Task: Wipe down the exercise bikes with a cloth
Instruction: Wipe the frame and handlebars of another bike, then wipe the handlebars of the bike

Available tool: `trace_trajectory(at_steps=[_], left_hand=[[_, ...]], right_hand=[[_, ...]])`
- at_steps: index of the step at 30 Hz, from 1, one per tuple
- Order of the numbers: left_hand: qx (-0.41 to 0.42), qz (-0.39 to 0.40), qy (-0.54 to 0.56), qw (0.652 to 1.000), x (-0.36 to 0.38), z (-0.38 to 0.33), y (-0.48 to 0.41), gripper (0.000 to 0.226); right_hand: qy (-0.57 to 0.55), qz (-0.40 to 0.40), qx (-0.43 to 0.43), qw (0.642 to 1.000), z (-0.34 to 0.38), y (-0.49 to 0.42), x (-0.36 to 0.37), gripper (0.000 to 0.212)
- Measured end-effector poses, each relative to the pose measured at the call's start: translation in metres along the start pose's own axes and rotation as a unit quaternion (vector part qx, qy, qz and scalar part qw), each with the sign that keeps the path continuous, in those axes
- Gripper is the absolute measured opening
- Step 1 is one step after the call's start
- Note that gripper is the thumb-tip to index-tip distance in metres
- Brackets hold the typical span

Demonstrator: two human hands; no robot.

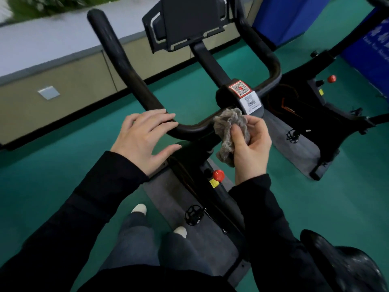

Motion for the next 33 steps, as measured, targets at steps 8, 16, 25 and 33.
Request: trace_trajectory(at_steps=[8, 16, 25, 33], left_hand=[[-0.098, 0.043, 0.003, 0.994, 0.003, 0.01, 0.051, 0.059], [-0.243, 0.111, 0.002, 0.964, 0.012, 0.046, 0.132, 0.076], [-0.408, 0.098, 0.005, 0.908, 0.015, 0.072, 0.279, 0.077], [-0.49, 0.071, 0.018, 0.869, 0.016, 0.058, 0.393, 0.07]], right_hand=[[-0.004, 0.092, -0.046, 0.995, 0.013, 0.009, 0.036, 0.016], [-0.003, 0.196, -0.043, 0.98, 0.017, 0.03, 0.097, 0.021], [-0.007, 0.379, -0.056, 0.924, 0.024, 0.113, 0.201, 0.027], [-0.01, 0.466, -0.051, 0.883, 0.033, 0.204, 0.251, 0.026]])
Point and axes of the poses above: each hand's wrist, its own y-axis away from the middle knuckle, its own x-axis out of the palm, z = x × y, the point moved 3 cm from there along -y, towards the middle knuckle, and after that the axes turned 13 degrees about z, right-handed, at the moved point
